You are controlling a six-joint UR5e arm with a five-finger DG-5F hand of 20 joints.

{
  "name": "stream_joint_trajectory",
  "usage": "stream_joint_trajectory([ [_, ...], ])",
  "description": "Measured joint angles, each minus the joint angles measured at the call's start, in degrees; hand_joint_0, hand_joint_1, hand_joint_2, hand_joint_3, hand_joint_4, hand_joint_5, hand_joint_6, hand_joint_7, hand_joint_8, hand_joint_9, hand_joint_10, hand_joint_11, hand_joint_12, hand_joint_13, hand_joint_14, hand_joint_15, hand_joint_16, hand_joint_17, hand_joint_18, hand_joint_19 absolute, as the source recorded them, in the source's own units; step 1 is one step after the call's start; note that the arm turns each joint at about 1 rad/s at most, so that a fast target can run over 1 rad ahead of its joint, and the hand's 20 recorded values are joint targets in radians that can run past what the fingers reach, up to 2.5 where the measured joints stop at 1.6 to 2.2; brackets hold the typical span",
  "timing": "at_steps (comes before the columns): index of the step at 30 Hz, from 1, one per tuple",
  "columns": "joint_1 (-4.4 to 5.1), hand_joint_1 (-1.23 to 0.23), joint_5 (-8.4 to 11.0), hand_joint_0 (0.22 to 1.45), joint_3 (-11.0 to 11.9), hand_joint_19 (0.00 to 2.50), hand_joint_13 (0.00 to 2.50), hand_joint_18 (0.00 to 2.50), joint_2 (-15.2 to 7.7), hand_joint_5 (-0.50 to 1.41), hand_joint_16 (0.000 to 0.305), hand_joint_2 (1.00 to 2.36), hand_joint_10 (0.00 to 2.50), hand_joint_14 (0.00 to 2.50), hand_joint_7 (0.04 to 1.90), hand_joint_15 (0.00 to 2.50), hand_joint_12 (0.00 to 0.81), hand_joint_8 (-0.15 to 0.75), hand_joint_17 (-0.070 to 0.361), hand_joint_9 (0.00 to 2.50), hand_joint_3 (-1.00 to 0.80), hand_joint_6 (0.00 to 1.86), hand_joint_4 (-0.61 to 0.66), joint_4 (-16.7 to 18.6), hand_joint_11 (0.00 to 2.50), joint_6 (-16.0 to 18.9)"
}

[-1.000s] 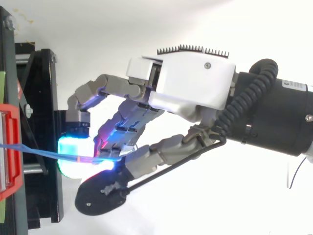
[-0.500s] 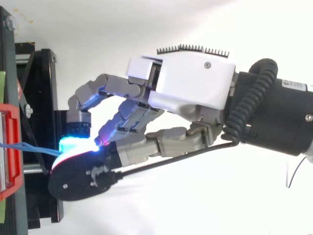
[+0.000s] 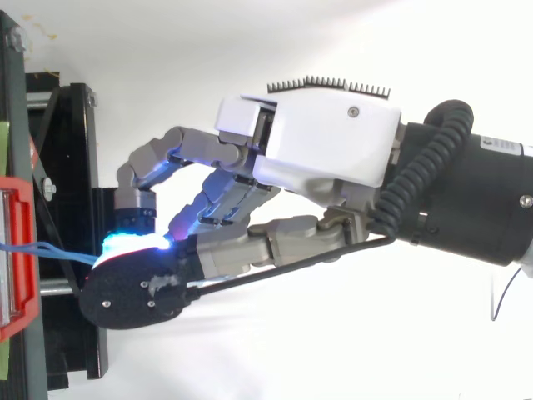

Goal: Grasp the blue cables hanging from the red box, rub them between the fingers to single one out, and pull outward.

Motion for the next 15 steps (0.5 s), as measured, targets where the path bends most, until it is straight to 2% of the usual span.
stream_joint_trajectory([
  [3,0.0,-0.65,0.03,0.49,0.0,0.58,0.91,0.81,0.0,-0.17,0.052,1.0,0.01,0.02,1.02,0.58,0.42,0.326,0.116,0.95,-0.49,0.87,0.14,-0.05,0.49,0.0],
  [11,0.0,-0.63,0.07,0.49,0.0,0.58,0.92,0.81,0.0,-0.16,0.052,1.0,0.01,0.02,1.03,0.58,0.423,0.329,0.116,0.96,-0.5,0.86,0.15,-0.11,0.48,0.0],
  [12,0.0,-0.63,0.08,0.49,0.0,0.59,0.92,0.81,0.01,-0.16,0.051,1.0,0.01,0.02,1.04,0.57,0.421,0.329,0.116,0.96,-0.5,0.86,0.15,-0.11,0.48,0.0],
  [15,0.01,-0.68,0.08,0.55,0.0,0.6,0.9,0.78,0.0,-0.16,0.048,1.01,0.02,0.02,1.09,0.58,0.4,0.317,0.107,0.95,-0.35,0.86,0.13,-0.11,0.49,0.0],
])
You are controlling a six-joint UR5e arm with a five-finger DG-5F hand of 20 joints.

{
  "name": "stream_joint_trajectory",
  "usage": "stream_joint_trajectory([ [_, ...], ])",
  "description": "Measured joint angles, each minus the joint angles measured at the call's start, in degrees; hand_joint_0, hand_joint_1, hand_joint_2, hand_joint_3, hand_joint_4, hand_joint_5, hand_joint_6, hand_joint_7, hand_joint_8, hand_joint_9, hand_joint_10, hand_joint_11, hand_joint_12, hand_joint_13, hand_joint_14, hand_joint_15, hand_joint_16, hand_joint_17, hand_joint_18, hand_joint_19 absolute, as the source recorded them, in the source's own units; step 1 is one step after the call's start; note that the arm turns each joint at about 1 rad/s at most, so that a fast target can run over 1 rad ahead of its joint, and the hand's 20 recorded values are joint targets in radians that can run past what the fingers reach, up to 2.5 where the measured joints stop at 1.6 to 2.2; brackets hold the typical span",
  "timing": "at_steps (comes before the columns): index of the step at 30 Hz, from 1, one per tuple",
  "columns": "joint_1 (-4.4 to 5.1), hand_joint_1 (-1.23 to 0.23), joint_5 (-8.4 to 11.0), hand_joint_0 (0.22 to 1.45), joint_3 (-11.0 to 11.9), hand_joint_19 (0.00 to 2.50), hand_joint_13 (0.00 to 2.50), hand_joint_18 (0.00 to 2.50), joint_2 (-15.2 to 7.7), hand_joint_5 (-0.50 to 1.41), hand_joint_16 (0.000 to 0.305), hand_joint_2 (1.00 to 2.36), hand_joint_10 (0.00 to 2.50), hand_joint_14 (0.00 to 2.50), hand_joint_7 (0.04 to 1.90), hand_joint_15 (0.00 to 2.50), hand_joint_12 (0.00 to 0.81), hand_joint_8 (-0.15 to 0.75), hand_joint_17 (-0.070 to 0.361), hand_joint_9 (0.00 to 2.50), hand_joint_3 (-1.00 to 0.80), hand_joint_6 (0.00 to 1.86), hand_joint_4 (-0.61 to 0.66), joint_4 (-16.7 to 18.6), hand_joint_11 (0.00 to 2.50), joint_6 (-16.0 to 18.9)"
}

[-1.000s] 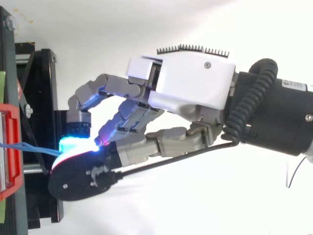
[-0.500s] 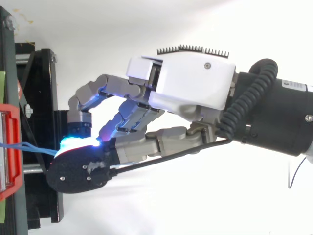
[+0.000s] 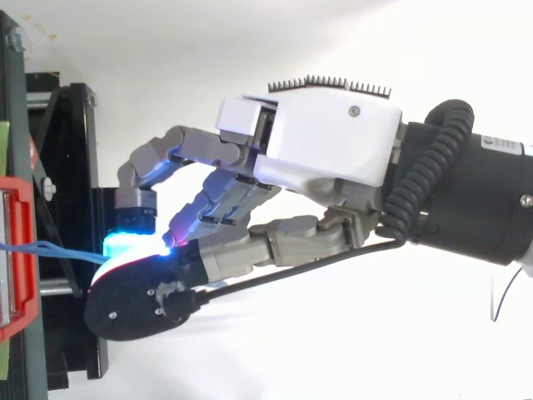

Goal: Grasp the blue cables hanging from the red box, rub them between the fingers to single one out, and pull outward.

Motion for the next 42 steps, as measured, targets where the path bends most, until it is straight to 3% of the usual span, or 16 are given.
stream_joint_trajectory([
  [5,0.07,-0.74,0.0,0.59,0.01,0.58,0.9,0.79,0.0,-0.16,0.047,1.02,0.01,0.02,1.14,0.58,0.397,0.31,0.107,0.94,-0.19,0.87,0.09,0.0,0.51,0.0],
  [10,0.14,-0.79,-0.04,0.61,0.01,0.55,0.88,0.77,0.0,-0.18,0.045,1.02,0.01,0.02,1.06,0.57,0.383,0.296,0.101,0.89,-0.17,0.9,0.02,0.0,0.51,0.01],
  [13,0.15,-0.85,-0.02,0.67,0.03,0.52,0.86,0.77,0.0,-0.19,0.044,1.02,0.02,0.02,1.13,0.56,0.378,0.284,0.099,0.85,-0.17,0.92,-0.04,0.0,0.5,0.01],
  [16,0.16,-0.88,-0.01,0.72,0.02,0.5,0.85,0.76,0.01,-0.2,0.044,1.02,0.01,0.02,1.22,0.54,0.373,0.274,0.099,0.84,-0.22,0.92,-0.04,0.0,0.49,0.05],
  [19,0.19,-0.9,0.0,0.77,0.02,0.48,0.81,0.75,0.01,-0.21,0.044,1.01,0.01,0.02,1.1,0.54,0.365,0.26,0.098,0.8,-0.35,0.93,-0.03,0.0,0.49,0.07],
  [21,0.2,-0.92,0.0,0.75,0.03,0.46,0.81,0.75,0.01,-0.2,0.043,1.0,0.02,0.02,1.01,0.54,0.363,0.257,0.098,0.79,-0.5,0.91,0.06,0.0,0.48,0.08],
  [27,0.23,-0.86,-0.01,0.56,0.04,0.51,0.82,0.76,0.0,-0.19,0.045,1.0,0.01,0.02,1.01,0.55,0.379,0.277,0.101,0.82,-0.5,0.9,0.12,0.0,0.49,0.08],
  [31,0.23,-0.65,-0.06,0.46,0.04,0.53,0.88,0.8,0.0,-0.16,0.052,1.0,0.01,0.02,1.01,0.56,0.428,0.328,0.118,0.9,-0.5,0.88,0.16,0.0,0.47,0.06],
  [37,0.23,-0.55,-0.06,0.44,0.06,0.55,0.9,0.82,0.0,-0.16,0.057,1.0,0.01,0.02,1.05,0.55,0.446,0.346,0.127,0.94,-0.5,0.87,0.16,0.05,0.46,0.08],
  [40,0.24,-0.56,-0.05,0.49,0.03,0.58,0.88,0.78,0.0,-0.16,0.052,1.0,0.01,0.02,1.09,0.56,0.423,0.328,0.117,0.92,-0.5,0.86,0.14,0.04,0.46,0.08],
  [42,0.25,-0.61,-0.03,0.55,0.03,0.61,0.86,0.75,0.0,-0.16,0.049,1.01,0.02,0.02,1.13,0.58,0.406,0.314,0.109,0.92,-0.39,0.86,0.13,0.02,0.47,0.09],
])
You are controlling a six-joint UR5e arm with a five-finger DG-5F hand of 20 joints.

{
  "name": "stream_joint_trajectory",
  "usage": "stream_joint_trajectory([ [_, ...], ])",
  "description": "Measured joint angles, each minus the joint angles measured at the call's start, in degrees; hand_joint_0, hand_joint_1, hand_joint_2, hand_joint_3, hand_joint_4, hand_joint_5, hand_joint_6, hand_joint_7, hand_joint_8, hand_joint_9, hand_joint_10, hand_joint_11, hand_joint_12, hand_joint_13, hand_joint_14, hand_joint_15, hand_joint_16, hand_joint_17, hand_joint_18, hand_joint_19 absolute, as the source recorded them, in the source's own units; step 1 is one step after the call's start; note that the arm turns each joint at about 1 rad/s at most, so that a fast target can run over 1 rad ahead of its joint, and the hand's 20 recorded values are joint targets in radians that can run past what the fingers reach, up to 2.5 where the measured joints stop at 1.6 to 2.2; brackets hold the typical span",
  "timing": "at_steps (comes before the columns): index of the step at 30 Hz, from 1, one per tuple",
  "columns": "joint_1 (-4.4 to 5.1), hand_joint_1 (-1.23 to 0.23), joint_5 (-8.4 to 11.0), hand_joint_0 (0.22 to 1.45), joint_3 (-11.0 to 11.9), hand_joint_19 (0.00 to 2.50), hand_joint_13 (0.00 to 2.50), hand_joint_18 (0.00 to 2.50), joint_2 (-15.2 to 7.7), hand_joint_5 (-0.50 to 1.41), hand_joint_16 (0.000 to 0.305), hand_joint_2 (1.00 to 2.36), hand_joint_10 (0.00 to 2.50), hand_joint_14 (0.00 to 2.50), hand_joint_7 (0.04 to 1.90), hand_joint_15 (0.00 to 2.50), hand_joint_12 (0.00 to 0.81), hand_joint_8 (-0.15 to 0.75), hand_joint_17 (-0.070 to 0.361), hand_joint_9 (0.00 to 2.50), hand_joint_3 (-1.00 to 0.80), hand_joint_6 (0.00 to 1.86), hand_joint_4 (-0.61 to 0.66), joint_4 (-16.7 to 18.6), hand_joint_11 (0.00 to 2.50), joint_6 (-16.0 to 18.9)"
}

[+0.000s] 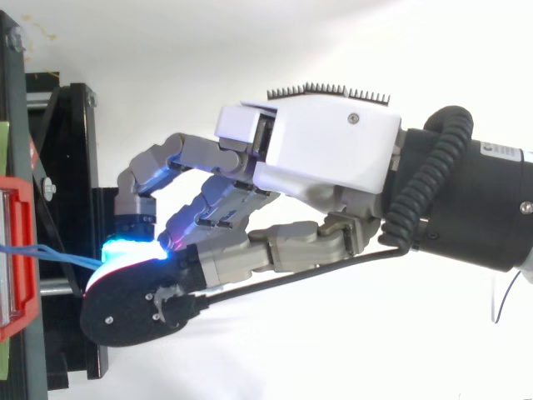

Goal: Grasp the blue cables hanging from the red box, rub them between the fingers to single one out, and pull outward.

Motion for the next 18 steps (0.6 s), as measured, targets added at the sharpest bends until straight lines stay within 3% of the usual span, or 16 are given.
stream_joint_trajectory([
  [3,0.0,-0.64,-0.02,0.57,0.0,0.56,0.91,0.82,0.0,-0.15,0.056,1.01,0.01,0.02,1.11,0.56,0.437,0.346,0.125,0.94,-0.17,0.88,0.12,-0.02,0.46,0.0],
  [8,0.01,-0.65,-0.05,0.57,0.0,0.52,0.94,0.89,0.01,-0.15,0.063,1.0,0.01,0.02,1.07,0.55,0.473,0.377,0.142,0.97,-0.03,0.89,0.12,-0.02,0.45,0.0],
  [10,0.01,-0.66,-0.05,0.56,0.0,0.51,0.94,0.89,0.0,-0.15,0.064,1.06,0.01,0.01,1.06,0.54,0.477,0.376,0.144,0.96,-0.03,0.9,0.13,-0.02,0.45,0.0],
  [12,0.01,-0.71,-0.06,0.59,0.01,0.51,0.91,0.86,0.0,-0.16,0.062,1.0,0.01,0.02,1.03,0.55,0.468,0.365,0.14,0.93,-0.02,0.9,0.11,-0.02,0.46,0.0],
  [18,-0.02,-0.83,-0.05,0.64,0.02,0.53,0.79,0.72,0.0,-0.19,0.048,1.02,0.02,0.02,1.09,0.56,0.391,0.286,0.107,0.81,-0.08,0.9,0.01,0.0,0.49,0.0],
])
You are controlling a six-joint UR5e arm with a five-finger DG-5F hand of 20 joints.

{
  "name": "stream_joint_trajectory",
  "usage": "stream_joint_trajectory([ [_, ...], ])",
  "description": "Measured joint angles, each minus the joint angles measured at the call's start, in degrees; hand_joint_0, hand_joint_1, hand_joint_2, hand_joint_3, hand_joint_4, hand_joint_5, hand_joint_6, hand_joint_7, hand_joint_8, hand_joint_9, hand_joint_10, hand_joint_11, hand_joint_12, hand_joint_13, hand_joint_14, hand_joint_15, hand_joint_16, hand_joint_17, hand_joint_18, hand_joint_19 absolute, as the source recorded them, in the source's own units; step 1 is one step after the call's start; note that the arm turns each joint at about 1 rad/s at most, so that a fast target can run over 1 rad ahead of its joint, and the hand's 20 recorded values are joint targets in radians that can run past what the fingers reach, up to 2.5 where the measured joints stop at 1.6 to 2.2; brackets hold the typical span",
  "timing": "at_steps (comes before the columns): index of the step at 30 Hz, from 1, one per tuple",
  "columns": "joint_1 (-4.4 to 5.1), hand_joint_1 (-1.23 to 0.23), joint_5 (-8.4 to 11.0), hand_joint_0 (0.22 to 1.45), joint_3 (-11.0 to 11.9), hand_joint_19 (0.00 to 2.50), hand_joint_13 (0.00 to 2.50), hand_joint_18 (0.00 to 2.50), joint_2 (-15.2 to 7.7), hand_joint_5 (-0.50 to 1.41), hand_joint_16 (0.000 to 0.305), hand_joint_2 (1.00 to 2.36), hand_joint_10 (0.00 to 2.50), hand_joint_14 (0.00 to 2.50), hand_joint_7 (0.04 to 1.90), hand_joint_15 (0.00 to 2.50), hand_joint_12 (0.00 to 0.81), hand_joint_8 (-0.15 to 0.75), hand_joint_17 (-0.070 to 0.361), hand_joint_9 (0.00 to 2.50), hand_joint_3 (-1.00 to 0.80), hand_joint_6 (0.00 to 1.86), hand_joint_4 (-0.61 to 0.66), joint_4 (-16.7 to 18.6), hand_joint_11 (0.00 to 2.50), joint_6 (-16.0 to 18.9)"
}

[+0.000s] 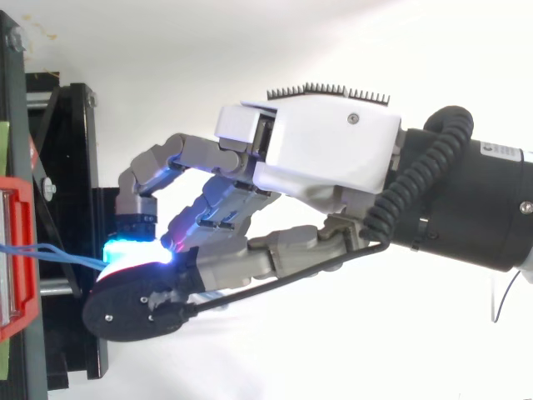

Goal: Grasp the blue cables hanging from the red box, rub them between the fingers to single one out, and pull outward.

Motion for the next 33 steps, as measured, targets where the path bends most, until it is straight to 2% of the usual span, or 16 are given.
stream_joint_trajectory([
  [5,0.01,-0.88,0.04,0.7,0.02,0.49,0.74,0.69,0.0,-0.2,0.045,1.02,0.01,0.02,1.07,0.53,0.376,0.262,0.102,0.76,-0.19,0.91,-0.02,0.04,0.48,0.0],
  [7,0.01,-0.89,0.02,0.72,0.03,0.48,0.72,0.68,0.0,-0.2,0.045,1.02,0.01,0.02,1.12,0.52,0.373,0.256,0.101,0.74,-0.24,0.91,-0.01,0.04,0.46,0.0],
  [16,0.02,-0.91,0.03,0.79,0.04,0.45,0.7,0.67,0.02,-0.2,0.045,1.0,0.01,0.02,1.03,0.49,0.371,0.241,0.1,0.71,-0.47,0.91,0.0,0.0,0.43,0.0],
  [19,0.02,-0.93,0.01,0.76,0.04,0.45,0.7,0.68,0.04,-0.2,0.045,1.0,0.01,0.02,1.0,0.49,0.371,0.243,0.1,0.71,-0.5,0.9,0.04,0.01,0.44,0.0],
  [21,0.02,-0.88,0.0,0.63,0.04,0.48,0.72,0.68,0.02,-0.18,0.044,1.0,0.01,0.02,1.05,0.5,0.37,0.247,0.099,0.75,-0.5,0.89,0.08,0.03,0.45,0.0],
  [27,0.09,-0.76,0.0,0.48,0.04,0.51,0.77,0.72,0.02,-0.17,0.05,1.0,0.01,0.02,1.05,0.52,0.41,0.29,0.113,0.82,-0.5,0.89,0.12,0.04,0.45,0.0],
  [31,0.1,-0.69,-0.01,0.48,0.04,0.52,0.78,0.72,0.04,-0.17,0.052,1.0,0.01,0.02,1.07,0.53,0.415,0.301,0.117,0.84,-0.5,0.88,0.12,0.05,0.45,0.0],
  [33,0.11,-0.66,-0.01,0.53,0.04,0.55,0.77,0.69,0.03,-0.17,0.048,1.0,0.01,0.02,1.09,0.53,0.4,0.286,0.108,0.83,-0.5,0.88,0.11,0.06,0.45,0.0],
])
